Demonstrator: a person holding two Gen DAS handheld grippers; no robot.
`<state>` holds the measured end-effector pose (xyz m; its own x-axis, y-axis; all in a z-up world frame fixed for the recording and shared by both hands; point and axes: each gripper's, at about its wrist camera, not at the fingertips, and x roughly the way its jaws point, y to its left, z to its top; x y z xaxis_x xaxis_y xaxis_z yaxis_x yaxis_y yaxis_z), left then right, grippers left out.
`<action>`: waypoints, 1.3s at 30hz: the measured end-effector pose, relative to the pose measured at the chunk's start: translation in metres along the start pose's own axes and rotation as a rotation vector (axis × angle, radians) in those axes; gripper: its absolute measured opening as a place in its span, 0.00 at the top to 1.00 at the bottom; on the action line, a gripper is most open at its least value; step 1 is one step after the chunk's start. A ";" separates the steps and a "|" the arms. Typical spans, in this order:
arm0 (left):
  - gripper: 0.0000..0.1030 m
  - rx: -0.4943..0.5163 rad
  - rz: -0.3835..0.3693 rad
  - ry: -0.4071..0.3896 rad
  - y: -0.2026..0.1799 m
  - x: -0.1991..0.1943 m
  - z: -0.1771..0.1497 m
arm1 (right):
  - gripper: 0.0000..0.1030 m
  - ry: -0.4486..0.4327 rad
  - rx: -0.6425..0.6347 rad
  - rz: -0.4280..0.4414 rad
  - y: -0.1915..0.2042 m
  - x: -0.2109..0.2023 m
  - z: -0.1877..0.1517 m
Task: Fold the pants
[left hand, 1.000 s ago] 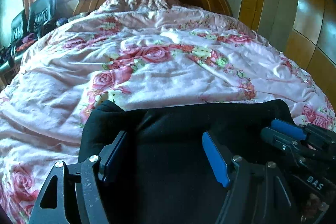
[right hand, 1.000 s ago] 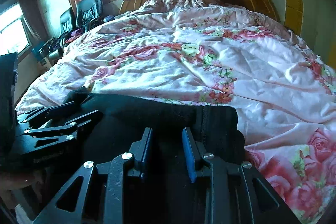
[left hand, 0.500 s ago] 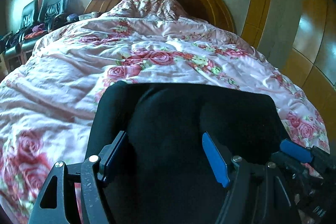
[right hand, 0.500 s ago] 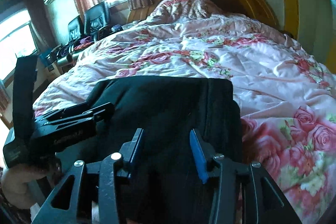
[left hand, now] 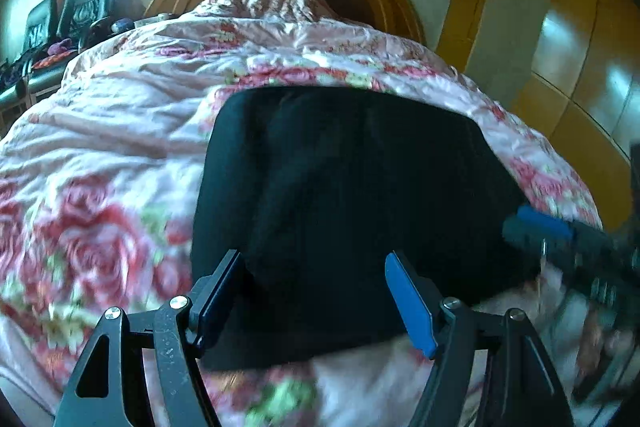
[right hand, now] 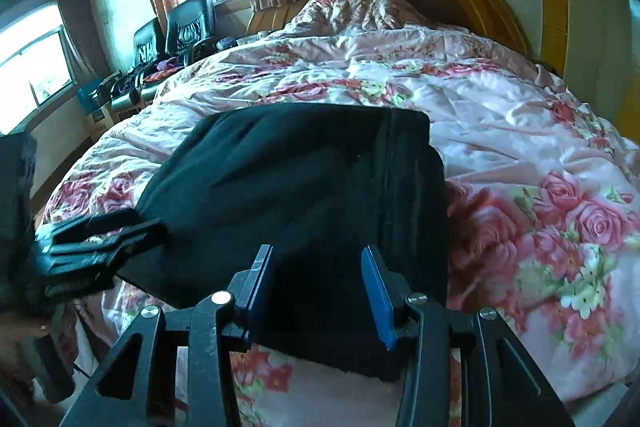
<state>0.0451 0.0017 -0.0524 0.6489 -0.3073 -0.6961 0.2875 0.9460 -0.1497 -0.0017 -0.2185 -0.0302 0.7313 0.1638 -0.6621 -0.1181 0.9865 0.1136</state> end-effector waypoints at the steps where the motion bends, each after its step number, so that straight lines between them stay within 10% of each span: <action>1: 0.28 0.003 -0.001 0.005 0.001 0.000 -0.003 | 0.56 0.005 0.000 -0.002 0.000 0.000 -0.001; 16: 0.28 -0.046 -0.045 0.028 0.004 0.000 -0.004 | 0.56 0.019 0.078 0.023 -0.016 0.001 -0.004; 21: 0.28 -0.195 -0.125 -0.088 0.034 -0.020 0.002 | 0.37 -0.075 0.180 0.013 -0.036 -0.014 0.001; 30: 0.28 -0.378 -0.133 -0.084 0.081 -0.018 0.000 | 0.22 0.026 0.336 0.039 -0.063 0.005 -0.001; 39: 0.27 -0.342 -0.287 -0.023 0.087 0.011 0.007 | 0.16 0.103 0.471 0.141 -0.090 0.028 -0.008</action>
<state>0.0820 0.0796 -0.0677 0.5932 -0.5610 -0.5774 0.2108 0.8004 -0.5611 0.0244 -0.3026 -0.0648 0.6574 0.3187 -0.6828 0.1224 0.8489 0.5141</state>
